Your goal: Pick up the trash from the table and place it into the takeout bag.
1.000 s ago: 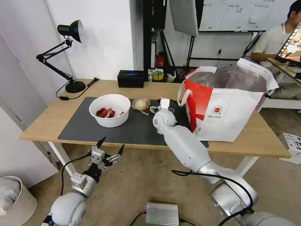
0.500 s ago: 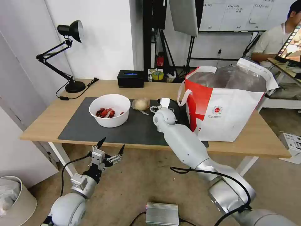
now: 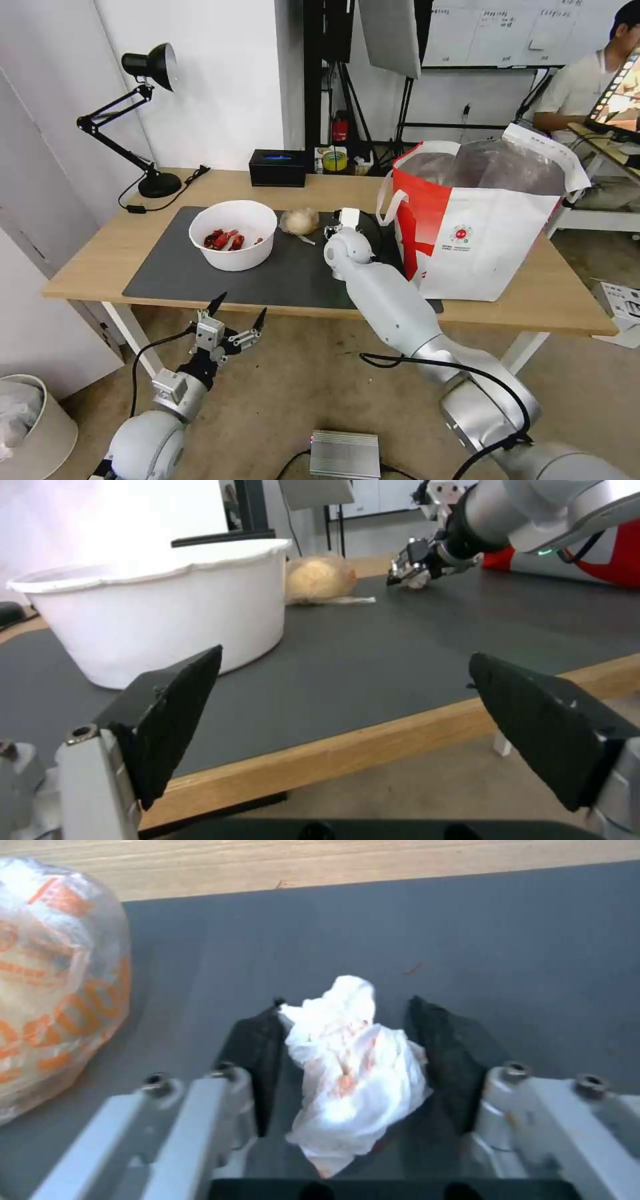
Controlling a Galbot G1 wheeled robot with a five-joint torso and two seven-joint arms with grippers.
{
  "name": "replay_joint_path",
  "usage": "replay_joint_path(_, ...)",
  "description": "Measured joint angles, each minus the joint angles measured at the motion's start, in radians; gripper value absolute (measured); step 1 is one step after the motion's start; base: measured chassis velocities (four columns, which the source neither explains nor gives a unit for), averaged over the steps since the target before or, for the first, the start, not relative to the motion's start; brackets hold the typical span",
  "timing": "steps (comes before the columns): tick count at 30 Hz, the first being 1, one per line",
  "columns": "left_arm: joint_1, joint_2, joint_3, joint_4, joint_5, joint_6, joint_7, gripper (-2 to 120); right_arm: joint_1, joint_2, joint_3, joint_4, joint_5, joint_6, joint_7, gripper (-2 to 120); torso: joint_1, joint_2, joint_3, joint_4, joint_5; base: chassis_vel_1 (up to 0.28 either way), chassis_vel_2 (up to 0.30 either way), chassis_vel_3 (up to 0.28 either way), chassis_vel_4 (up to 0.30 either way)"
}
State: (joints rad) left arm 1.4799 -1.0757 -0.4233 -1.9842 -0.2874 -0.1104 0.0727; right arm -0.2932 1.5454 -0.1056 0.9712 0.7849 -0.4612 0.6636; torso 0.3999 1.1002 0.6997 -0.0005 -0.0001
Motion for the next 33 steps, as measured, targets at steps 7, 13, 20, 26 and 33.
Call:
replay_joint_path(7, -0.006, 0.000, 0.009, 0.002, 0.001, 0.000, 0.000, 100, -0.005, -0.011, 0.000, 0.009, 0.021, -0.002, 0.001, 22, 0.000, 0.000, 0.000, -0.0003, 0.0000, 0.000, 0.000, 0.000, 0.000)
replay_joint_path(13, -0.007, 0.002, 0.010, 0.003, 0.001, 0.000, 0.000, 100, -0.015, -0.025, -0.010, 0.039, 0.045, -0.004, -0.007, 2, 0.000, 0.000, 0.000, 0.0010, 0.0003, 0.000, 0.000, 0.000, 0.000)
replay_joint_path(20, -0.005, -0.001, 0.014, 0.001, 0.002, -0.001, -0.001, 100, -0.028, -0.076, -0.051, 0.134, 0.087, -0.007, -0.019, 1, 0.000, 0.000, 0.001, 0.0014, 0.0005, 0.000, 0.000, 0.000, 0.000)
replay_joint_path(26, -0.004, -0.004, 0.017, -0.001, 0.006, -0.001, -0.002, 100, -0.042, -0.113, -0.064, 0.191, 0.106, -0.008, -0.014, 1, 0.000, 0.000, 0.001, 0.0008, 0.0006, 0.000, 0.000, 0.000, 0.000)
replay_joint_path(33, -0.001, -0.006, 0.015, -0.001, 0.008, -0.001, -0.002, 100, -0.084, -0.181, -0.076, 0.314, 0.147, -0.015, -0.010, 1, 0.000, 0.000, 0.000, 0.0008, 0.0005, 0.000, 0.000, 0.000, 0.000)
